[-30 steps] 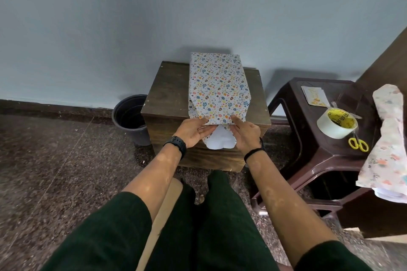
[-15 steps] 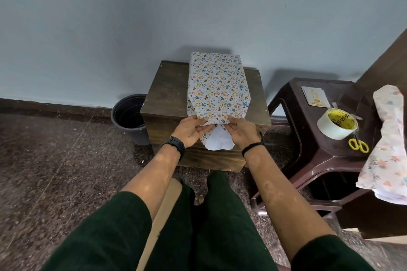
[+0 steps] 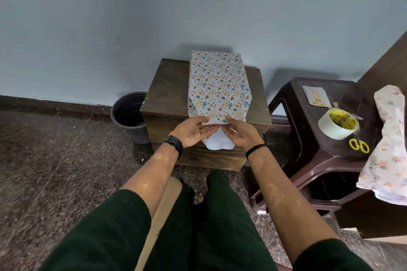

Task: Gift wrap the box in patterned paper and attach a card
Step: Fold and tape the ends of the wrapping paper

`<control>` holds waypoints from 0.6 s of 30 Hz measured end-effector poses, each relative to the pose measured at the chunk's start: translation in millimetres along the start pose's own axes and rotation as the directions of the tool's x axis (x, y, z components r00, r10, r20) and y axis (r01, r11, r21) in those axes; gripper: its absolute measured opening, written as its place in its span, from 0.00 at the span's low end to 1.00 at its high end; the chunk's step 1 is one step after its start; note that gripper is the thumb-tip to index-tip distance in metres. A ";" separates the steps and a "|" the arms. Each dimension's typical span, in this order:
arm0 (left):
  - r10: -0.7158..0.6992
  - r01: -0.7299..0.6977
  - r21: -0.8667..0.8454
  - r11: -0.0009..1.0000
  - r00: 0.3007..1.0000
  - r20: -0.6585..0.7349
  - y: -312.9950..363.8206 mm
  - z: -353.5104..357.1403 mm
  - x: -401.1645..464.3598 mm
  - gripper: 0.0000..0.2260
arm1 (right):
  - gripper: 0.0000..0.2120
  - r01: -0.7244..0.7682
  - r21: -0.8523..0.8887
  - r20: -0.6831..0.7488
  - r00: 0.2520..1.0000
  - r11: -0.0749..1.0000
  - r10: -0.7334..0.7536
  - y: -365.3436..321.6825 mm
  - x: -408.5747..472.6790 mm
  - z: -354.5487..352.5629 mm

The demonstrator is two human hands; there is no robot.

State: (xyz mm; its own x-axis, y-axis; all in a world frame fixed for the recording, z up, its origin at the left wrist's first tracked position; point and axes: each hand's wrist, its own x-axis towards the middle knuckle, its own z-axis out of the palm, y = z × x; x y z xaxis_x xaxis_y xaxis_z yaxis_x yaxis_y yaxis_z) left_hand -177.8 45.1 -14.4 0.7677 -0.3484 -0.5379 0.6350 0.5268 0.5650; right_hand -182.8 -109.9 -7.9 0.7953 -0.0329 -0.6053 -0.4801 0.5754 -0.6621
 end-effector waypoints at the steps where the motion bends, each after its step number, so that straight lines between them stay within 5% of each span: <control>1: 0.012 -0.012 0.002 1.000 1.000 -0.001 -0.2 0.2 0.6 0.07 | 0.03 -0.015 0.011 -0.001 1.000 1.000 0.015 -0.5 -0.4 0.1; 18: 0.075 -0.070 0.061 0.996 0.995 -0.070 -3.4 3.0 5.1 0.07 | 0.04 -0.080 0.102 0.005 0.997 0.992 0.080 4.3 3.5 -3.9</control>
State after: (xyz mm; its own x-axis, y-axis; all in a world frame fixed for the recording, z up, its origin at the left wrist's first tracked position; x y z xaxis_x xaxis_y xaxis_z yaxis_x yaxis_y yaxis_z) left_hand -175.8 39.1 -17.2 0.8050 -0.2531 -0.5365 0.5834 0.5015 0.6388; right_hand -183.5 -110.8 -14.6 0.7561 0.0174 -0.6542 -0.5022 0.6565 -0.5629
